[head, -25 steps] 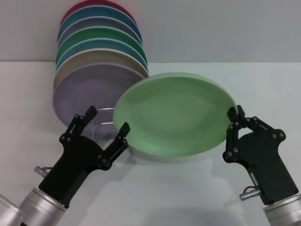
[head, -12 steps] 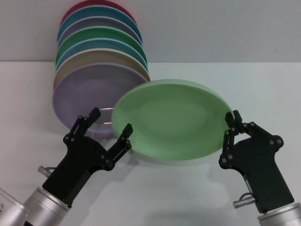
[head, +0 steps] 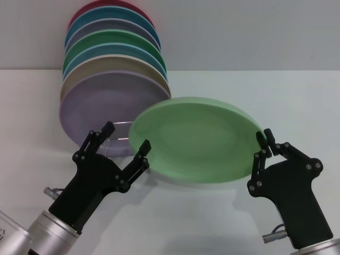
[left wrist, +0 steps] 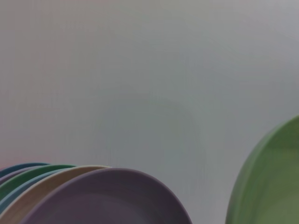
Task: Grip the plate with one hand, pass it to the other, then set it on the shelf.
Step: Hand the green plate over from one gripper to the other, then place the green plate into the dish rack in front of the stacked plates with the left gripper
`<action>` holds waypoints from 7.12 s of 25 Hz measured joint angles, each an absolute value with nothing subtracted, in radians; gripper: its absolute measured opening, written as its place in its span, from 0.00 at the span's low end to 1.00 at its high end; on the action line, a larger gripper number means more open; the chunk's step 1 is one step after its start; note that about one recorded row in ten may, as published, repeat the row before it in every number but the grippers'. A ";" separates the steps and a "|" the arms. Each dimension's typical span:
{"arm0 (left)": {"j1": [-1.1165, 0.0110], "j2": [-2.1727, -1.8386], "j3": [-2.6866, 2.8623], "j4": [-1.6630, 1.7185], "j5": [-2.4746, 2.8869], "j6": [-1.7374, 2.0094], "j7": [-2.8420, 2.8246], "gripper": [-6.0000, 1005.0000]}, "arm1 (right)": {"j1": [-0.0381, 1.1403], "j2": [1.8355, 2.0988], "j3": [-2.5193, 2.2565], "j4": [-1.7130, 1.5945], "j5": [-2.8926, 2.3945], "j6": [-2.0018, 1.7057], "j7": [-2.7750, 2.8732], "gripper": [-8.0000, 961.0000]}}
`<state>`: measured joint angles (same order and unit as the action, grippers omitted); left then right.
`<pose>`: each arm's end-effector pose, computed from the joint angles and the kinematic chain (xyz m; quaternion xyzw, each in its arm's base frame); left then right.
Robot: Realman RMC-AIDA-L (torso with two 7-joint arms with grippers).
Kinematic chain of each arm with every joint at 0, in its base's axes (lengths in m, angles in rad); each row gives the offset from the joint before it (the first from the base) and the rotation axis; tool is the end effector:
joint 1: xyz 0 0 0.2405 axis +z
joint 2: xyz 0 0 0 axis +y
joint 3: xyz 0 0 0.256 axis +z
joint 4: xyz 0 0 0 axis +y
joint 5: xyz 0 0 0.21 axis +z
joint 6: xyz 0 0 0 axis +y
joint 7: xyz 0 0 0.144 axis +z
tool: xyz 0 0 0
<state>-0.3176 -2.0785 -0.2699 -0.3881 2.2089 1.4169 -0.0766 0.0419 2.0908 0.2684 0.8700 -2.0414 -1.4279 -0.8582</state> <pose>-0.2560 0.2468 -0.0862 -0.7877 -0.1460 -0.4145 0.4318 0.2129 0.1893 -0.0891 -0.7076 0.0441 0.2753 0.6492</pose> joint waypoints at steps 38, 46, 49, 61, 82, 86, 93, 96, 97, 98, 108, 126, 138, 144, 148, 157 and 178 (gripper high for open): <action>-0.331 -2.078 -0.256 -0.388 2.209 1.376 -0.077 0.28 | 0.052 2.091 0.251 0.874 -2.014 -1.432 -0.875 0.10; -0.332 -2.078 -0.256 -0.388 2.209 1.376 -0.077 0.23 | 0.055 2.091 0.250 0.874 -2.014 -1.431 -0.875 0.11; -0.333 -2.078 -0.256 -0.388 2.209 1.376 -0.078 0.17 | 0.055 2.091 0.249 0.874 -2.014 -1.431 -0.875 0.11; -0.338 -2.078 -0.256 -0.387 2.209 1.376 -0.077 0.15 | 0.062 2.091 0.248 0.874 -2.014 -1.420 -0.874 0.12; -0.341 -2.079 -0.257 -0.378 2.211 1.376 -0.077 0.06 | 0.065 2.090 0.248 0.877 -2.013 -1.420 -0.880 0.14; -0.337 -2.078 -0.263 -0.376 2.207 1.373 -0.077 0.07 | 0.069 2.085 0.248 0.872 -2.013 -1.421 -0.880 0.14; -0.332 -2.077 -0.272 -0.376 2.203 1.376 -0.076 0.08 | 0.067 2.083 0.239 0.869 -2.011 -1.427 -0.880 0.14; -0.317 -2.074 -0.302 -0.378 2.201 1.406 -0.074 0.08 | 0.059 2.082 0.217 0.869 -2.017 -1.473 -0.871 0.35; -0.315 -2.074 -0.304 -0.378 2.201 1.413 -0.074 0.08 | 0.059 2.082 0.217 0.869 -2.017 -1.473 -0.871 0.35; -0.311 -2.074 -0.307 -0.378 2.201 1.423 -0.074 0.08 | 0.060 2.082 0.205 0.869 -2.018 -1.491 -0.868 0.35; -0.275 -2.066 -0.375 -0.360 2.207 1.594 -0.074 0.10 | 0.085 2.084 0.181 0.796 -1.998 -1.478 -0.817 0.35; -0.356 -2.064 -0.427 -0.123 2.209 1.595 -0.086 0.12 | 0.127 2.086 0.183 0.745 -1.949 -1.452 -0.792 0.35; -0.360 -2.066 -0.391 -0.115 2.211 1.494 -0.089 0.14 | 0.144 2.088 0.189 0.733 -1.947 -1.439 -0.793 0.35; -0.365 -2.071 -0.375 -0.119 2.211 1.447 -0.089 0.14 | 0.151 2.087 0.192 0.733 -1.946 -1.432 -0.794 0.35; -0.368 -2.071 -0.375 -0.121 2.210 1.430 -0.089 0.15 | 0.153 2.087 0.192 0.733 -1.946 -1.432 -0.793 0.35; -0.365 -2.070 -0.381 -0.129 2.205 1.425 -0.091 0.16 | 0.156 2.086 0.197 0.734 -1.946 -1.431 -0.794 0.35; -0.237 -2.070 -0.531 -0.144 2.201 1.600 -0.147 0.74 | 0.257 2.080 0.315 0.553 -1.786 -1.434 -0.397 0.39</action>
<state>-0.2374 -2.0699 -0.5310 -0.1444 2.2006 1.6003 -0.1468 0.2568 2.0797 0.3151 0.5530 -1.7862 -1.4336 -0.3967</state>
